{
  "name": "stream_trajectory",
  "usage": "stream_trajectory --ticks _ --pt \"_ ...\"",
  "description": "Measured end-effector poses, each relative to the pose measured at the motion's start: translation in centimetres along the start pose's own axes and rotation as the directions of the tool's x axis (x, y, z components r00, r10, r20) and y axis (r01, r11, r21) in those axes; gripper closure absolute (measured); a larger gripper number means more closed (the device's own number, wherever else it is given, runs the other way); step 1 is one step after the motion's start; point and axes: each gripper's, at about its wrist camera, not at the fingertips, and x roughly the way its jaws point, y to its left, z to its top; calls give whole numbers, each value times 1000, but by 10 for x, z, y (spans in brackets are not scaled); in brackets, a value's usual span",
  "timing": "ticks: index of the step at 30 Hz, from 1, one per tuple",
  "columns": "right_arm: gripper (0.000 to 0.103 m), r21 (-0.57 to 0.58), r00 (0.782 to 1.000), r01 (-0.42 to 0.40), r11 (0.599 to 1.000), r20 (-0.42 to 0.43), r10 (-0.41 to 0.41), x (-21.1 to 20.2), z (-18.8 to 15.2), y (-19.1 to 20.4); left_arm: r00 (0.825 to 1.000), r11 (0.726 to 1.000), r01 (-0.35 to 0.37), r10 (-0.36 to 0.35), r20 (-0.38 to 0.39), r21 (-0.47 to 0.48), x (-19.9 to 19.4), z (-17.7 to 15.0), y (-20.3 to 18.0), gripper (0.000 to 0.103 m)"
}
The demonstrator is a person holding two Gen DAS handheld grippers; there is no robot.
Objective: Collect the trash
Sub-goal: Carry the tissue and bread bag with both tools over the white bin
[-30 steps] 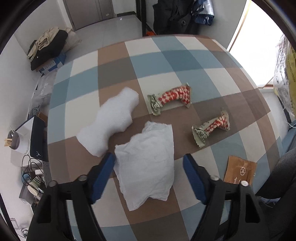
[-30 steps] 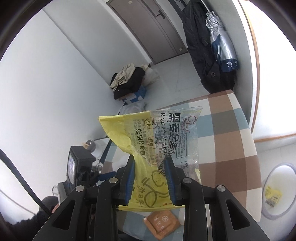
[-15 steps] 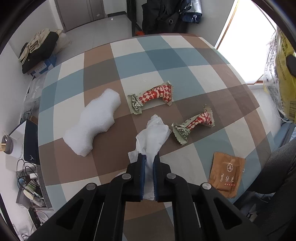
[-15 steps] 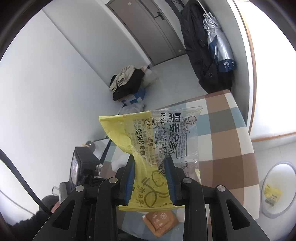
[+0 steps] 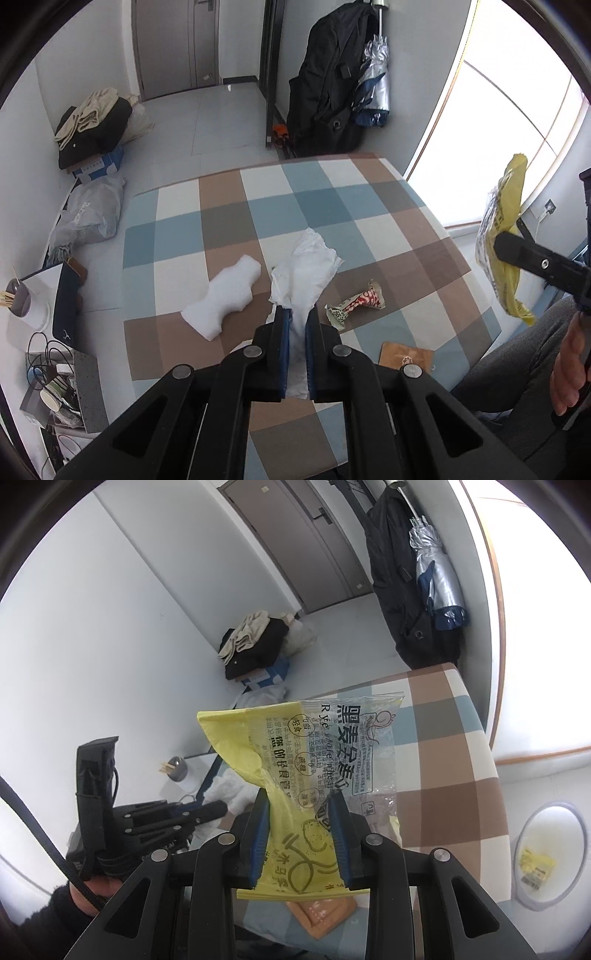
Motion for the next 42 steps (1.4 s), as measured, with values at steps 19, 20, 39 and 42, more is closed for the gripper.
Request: stream_trajectory --ticks 19,20,39,42 --pt "73 25 996 -15 1000 94 12 -42 1 3 983 999 22 -29 183 44 -52 17 -24 99" --pt "73 30 994 -20 999 110 16 -48 5 2 981 999 24 -32 190 43 -53 19 -25 99" --pt "73 -31 952 110 993 291 -96 -177 41 -31 941 968 231 -249 228 103 -52 79 -121 99" --pt "73 -8 945 150 989 296 -141 -190 38 -47 931 952 275 -299 211 136 -47 87 -146 99"
